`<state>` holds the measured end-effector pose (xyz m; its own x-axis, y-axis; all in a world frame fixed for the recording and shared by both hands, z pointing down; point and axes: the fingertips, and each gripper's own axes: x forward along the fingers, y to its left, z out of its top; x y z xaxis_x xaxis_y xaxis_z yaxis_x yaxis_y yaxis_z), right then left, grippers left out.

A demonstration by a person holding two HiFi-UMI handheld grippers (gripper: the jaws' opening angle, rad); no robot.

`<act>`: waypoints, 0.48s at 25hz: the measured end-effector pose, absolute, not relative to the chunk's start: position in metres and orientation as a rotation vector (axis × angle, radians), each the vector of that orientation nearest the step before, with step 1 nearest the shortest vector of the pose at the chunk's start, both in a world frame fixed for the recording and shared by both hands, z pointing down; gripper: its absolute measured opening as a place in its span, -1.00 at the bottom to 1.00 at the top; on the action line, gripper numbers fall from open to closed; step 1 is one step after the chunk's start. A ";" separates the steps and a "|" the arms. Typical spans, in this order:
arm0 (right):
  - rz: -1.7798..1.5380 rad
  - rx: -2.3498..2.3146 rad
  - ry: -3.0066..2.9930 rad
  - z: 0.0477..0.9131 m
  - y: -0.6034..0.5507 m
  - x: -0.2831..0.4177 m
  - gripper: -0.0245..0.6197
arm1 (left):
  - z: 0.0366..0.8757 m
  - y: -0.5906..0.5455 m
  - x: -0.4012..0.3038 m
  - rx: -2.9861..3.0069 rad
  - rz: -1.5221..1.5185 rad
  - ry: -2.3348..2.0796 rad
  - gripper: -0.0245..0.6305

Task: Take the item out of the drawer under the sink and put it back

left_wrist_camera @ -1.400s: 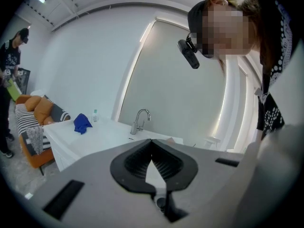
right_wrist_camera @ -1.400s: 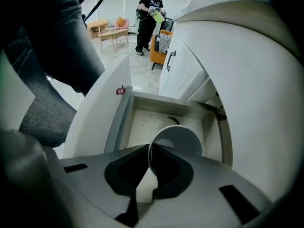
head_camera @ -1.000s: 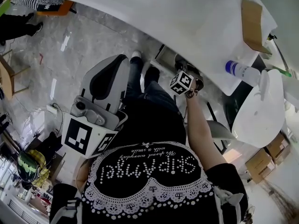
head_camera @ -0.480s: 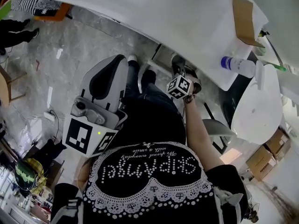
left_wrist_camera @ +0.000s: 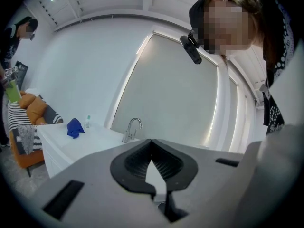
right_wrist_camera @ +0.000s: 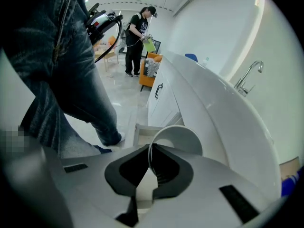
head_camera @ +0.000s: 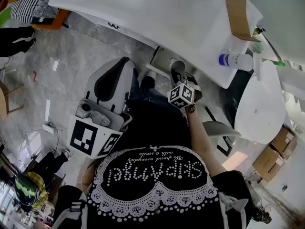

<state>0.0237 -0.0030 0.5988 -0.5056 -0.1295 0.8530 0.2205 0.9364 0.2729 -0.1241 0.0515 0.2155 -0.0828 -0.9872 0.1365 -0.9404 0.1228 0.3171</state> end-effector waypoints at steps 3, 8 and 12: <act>-0.419 -0.041 -2.090 0.586 -0.004 0.025 -0.84 | 0.217 0.052 -0.120 1.891 -0.222 -2.086 -0.92; -0.383 -0.005 -2.127 0.572 -0.008 0.027 -0.84 | 0.220 0.048 -0.115 1.900 -0.236 -2.073 -0.92; -0.365 0.016 -2.151 0.560 -0.007 0.029 -0.84 | 0.218 0.050 -0.112 1.916 -0.237 -2.060 -0.92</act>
<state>0.0291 -0.0072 0.5604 -0.5734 -0.1484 0.8057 0.1259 0.9558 0.2656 -0.1116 0.0499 0.2178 -0.0518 -0.9918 0.1167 -0.9393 0.0881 0.3317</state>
